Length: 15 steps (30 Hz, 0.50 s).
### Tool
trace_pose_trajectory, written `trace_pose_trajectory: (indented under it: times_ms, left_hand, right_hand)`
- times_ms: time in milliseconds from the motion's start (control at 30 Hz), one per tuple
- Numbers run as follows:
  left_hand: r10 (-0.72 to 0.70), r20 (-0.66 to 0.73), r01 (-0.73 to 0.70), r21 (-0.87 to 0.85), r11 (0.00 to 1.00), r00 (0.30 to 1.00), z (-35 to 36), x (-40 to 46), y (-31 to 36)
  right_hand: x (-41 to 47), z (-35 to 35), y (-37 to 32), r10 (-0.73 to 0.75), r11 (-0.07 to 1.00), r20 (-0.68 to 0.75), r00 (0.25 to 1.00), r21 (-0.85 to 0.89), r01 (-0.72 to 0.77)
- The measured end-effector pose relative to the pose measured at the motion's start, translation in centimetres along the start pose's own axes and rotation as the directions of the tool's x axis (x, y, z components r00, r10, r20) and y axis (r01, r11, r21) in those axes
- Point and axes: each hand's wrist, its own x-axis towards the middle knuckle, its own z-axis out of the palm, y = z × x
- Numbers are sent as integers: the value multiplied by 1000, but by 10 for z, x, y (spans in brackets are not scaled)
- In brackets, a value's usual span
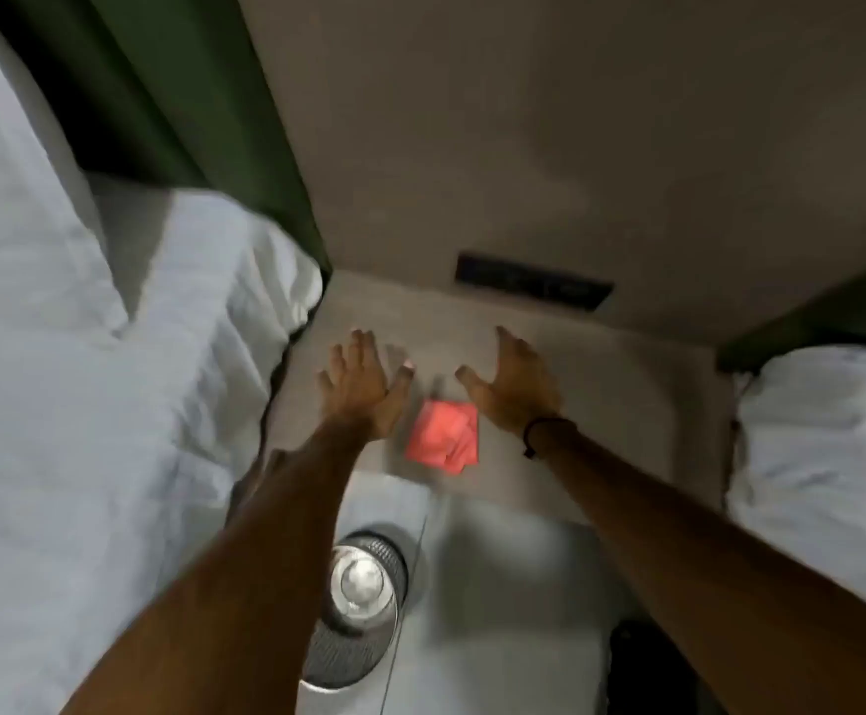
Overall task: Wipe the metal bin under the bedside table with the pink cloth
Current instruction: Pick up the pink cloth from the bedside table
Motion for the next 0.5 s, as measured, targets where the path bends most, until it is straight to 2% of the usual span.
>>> trace_pose_trajectory:
  times_ms: [33, 133, 200, 300, 400, 500]
  left_hand:
    - [-42, 75, 48, -67, 997, 996, 30, 9, -7]
    - [-92, 222, 140, -208, 968, 971, 99, 26, -19]
    - [-116, 210, 169, -255, 952, 971, 132, 29, -25]
    - [-176, 202, 249, -438, 863, 963, 149, 29, -26]
    - [-170, 353, 378, -690, 617, 920, 137, 16, -22]
    - [-73, 438, 406, -743, 532, 896, 122, -14, -37]
  right_hand:
    - [11, 28, 18, 110, 991, 48, 993, 72, -114]
    - [34, 93, 66, 294, 947, 202, 934, 74, -314]
    - [39, 126, 81, 260, 956, 269, 927, 63, -286]
    - [43, 148, 89, 240, 926, 264, 934, 226, -302]
    - [31, 142, 85, 258, 781, 364, 895, 468, -415]
    - [-6, 133, 85, 246, 590, 470, 848, 622, -515]
